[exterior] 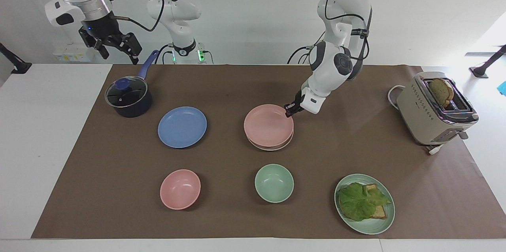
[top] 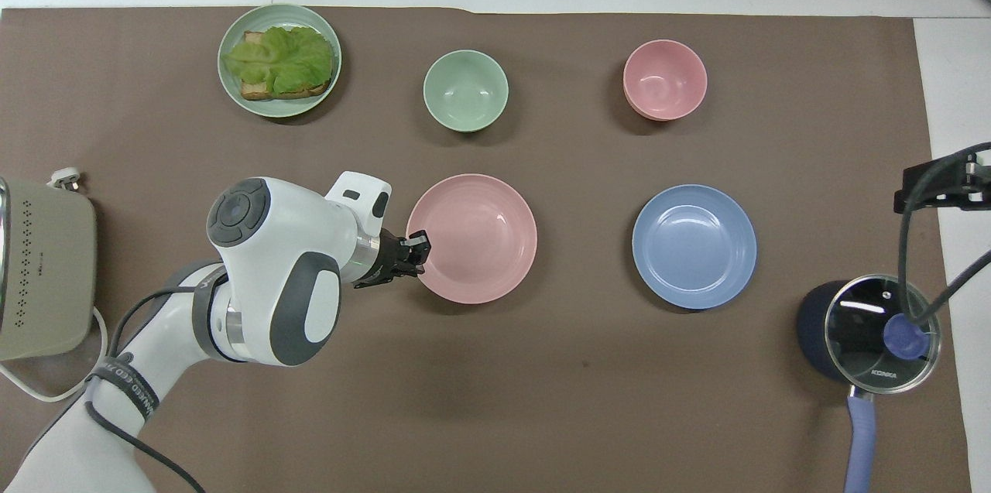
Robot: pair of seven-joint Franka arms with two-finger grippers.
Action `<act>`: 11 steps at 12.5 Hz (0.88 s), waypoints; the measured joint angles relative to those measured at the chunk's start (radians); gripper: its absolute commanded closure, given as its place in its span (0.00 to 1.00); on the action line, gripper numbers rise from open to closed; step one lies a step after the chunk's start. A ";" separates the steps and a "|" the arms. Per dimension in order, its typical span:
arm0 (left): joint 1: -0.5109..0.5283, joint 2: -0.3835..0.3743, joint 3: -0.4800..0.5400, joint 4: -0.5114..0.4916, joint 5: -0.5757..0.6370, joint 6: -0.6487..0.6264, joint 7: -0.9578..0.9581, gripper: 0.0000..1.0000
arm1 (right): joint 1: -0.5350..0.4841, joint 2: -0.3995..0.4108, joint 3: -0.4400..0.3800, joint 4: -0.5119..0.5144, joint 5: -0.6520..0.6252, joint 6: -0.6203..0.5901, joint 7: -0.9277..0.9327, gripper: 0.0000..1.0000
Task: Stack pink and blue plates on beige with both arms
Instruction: 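Slide the pink plate with the left gripper onto the beige plate, then open the left gripper and withdraw it from the pink plate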
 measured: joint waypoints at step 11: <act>0.033 -0.008 0.008 0.037 0.052 -0.013 0.019 0.00 | 0.000 -0.008 0.000 -0.021 0.000 0.033 0.000 0.00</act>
